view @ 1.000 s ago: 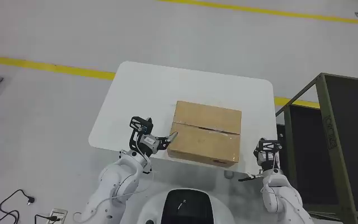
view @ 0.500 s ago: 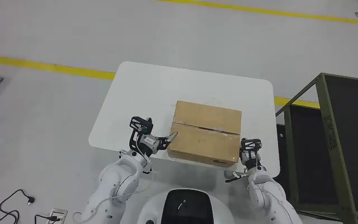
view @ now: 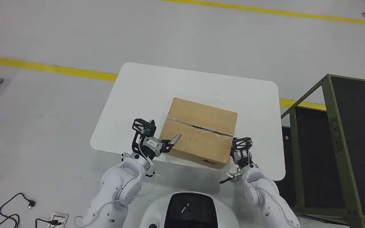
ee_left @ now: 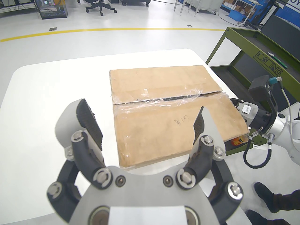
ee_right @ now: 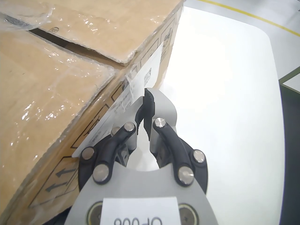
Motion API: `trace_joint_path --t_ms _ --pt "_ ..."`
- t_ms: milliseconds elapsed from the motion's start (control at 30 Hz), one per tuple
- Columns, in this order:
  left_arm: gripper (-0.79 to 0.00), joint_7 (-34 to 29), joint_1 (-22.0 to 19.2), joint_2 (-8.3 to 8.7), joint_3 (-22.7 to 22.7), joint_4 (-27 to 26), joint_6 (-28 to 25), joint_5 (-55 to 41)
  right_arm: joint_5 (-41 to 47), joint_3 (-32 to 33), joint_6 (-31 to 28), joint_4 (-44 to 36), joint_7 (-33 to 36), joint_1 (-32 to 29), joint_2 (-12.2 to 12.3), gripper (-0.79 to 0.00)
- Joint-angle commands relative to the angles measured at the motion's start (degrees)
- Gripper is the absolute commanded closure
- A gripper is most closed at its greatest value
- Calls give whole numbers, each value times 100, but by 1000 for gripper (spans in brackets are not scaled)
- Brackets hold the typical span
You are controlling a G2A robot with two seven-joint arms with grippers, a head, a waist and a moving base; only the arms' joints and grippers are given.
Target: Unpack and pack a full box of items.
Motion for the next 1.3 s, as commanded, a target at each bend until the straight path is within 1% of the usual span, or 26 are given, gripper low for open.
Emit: trace_joint_path --t_ms 0,133,233,400,533,733,1167,1267 --pt "-785 59 -4 1 -9 -60 -6 -64 -79 -24 33 1 -60 17 -5 0" --pt "-785 53 -50 15 15 -299 -236 -181 -200 92 178 -132 -169 -115 14 0" --pt "-785 -79 -115 32 104 -481 -545 -201 -159 325 228 -355 -187 -328 50 0" --pt "-785 -365 -401 34 500 -635 -952 -22 -201 764 299 -752 -104 -731 122 0" --pt "-785 -496 -710 -11 991 -518 -947 202 -194 1046 413 -1029 -17 -961 155 0" --pt "-785 -650 -1203 -110 1630 -115 -581 663 -270 1330 546 -1395 6 -1234 182 0" --pt "-785 -650 -1203 -110 1630 -115 -581 663 -223 1404 525 -1487 20 -1305 188 0" --pt "-785 -536 -1230 -120 1648 -11 -499 650 -222 1409 530 -1486 15 -1304 187 0"
